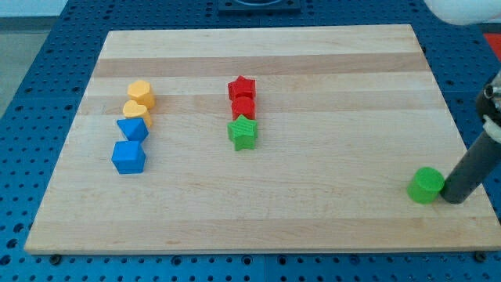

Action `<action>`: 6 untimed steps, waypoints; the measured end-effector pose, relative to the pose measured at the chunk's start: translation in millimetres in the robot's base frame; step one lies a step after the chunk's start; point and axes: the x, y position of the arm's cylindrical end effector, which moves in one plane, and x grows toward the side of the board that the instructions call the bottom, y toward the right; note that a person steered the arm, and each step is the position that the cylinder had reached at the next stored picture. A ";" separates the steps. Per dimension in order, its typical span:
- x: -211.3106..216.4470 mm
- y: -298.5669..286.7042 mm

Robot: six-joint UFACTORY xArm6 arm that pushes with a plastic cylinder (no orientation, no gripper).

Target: Move the arm to the right of the green star

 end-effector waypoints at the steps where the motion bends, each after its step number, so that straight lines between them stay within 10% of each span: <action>1: 2.9 -10.5; 6: -214.9 -160.4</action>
